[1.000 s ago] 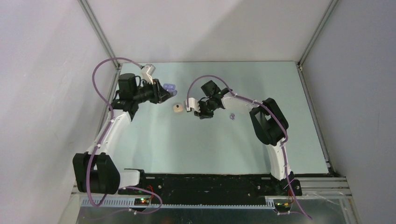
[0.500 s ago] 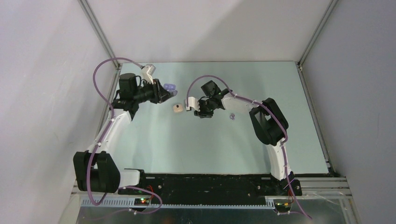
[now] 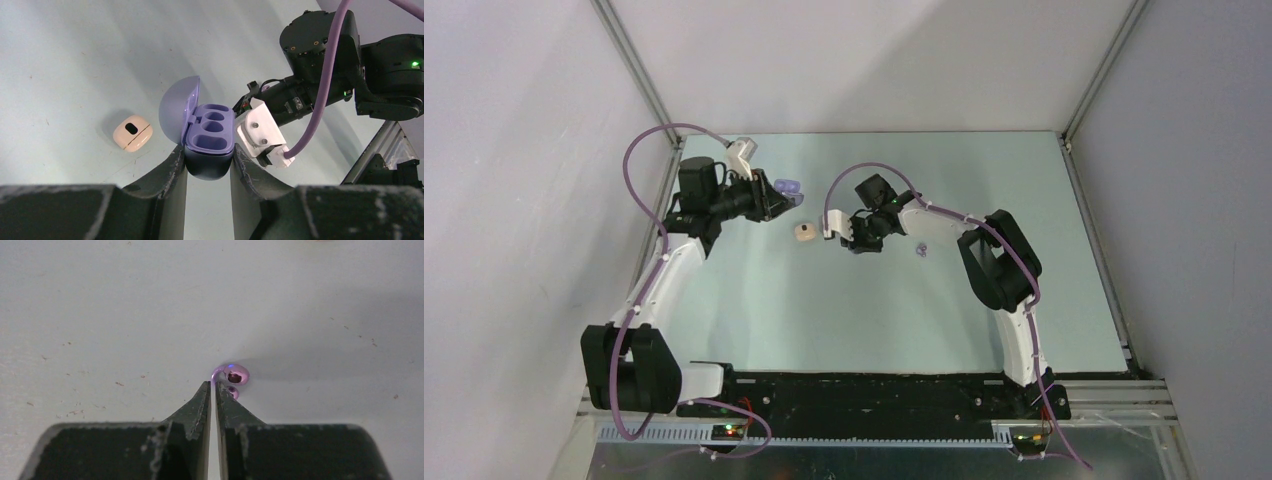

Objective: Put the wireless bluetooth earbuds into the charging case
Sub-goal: Adjust the left earbud at the center of the board.

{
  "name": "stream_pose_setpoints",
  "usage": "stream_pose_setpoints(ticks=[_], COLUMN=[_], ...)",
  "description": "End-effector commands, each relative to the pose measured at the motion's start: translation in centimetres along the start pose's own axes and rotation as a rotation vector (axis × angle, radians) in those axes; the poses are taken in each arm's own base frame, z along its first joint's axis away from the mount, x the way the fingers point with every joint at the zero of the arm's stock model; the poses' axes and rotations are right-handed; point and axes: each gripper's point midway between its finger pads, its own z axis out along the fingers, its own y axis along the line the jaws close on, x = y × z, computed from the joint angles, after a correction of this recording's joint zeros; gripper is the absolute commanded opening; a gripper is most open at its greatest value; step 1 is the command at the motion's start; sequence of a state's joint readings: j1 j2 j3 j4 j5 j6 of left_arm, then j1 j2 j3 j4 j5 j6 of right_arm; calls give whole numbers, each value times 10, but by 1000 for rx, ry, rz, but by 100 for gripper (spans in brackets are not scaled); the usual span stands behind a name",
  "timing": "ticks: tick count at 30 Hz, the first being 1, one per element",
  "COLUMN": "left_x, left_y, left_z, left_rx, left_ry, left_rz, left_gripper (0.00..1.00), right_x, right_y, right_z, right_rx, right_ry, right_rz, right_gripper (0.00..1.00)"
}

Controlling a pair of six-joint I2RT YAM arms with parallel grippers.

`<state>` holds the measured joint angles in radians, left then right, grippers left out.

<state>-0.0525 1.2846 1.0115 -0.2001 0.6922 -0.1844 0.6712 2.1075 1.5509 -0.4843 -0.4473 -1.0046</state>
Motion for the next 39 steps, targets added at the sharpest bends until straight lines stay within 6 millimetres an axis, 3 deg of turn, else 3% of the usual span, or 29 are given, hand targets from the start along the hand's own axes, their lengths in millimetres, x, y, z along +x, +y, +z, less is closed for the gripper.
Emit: stream_pose_setpoints(ticks=[1, 11, 19, 26, 33, 35, 39], left_x=[-9, -6, -4, -6, -7, -6, -6], left_y=[-3, -2, 1, 2, 3, 3, 5], left_z=[-2, -2, -2, -1, 0, 0, 1], left_rx=[16, 15, 7, 3, -1, -2, -6], left_ry=[-29, -18, 0, 1, -2, -1, -2], left_rz=[5, 0, -2, -5, -17, -24, -31], left_gripper=[0, 0, 0, 0, 0, 0, 0], right_x=[-7, -11, -6, -1, 0, 1, 5], right_y=[2, -2, -1, -8, -52, -56, -48], right_z=[-3, 4, 12, 13, 6, 7, 12], right_rx=[-18, -3, -6, 25, 221, 247, 216], right_ry=[-23, -55, -58, -37, -28, -31, -28], right_rz=[-2, -14, -27, -27, 36, 40, 52], right_gripper=[11, 20, 30, 34, 25, 24, 18])
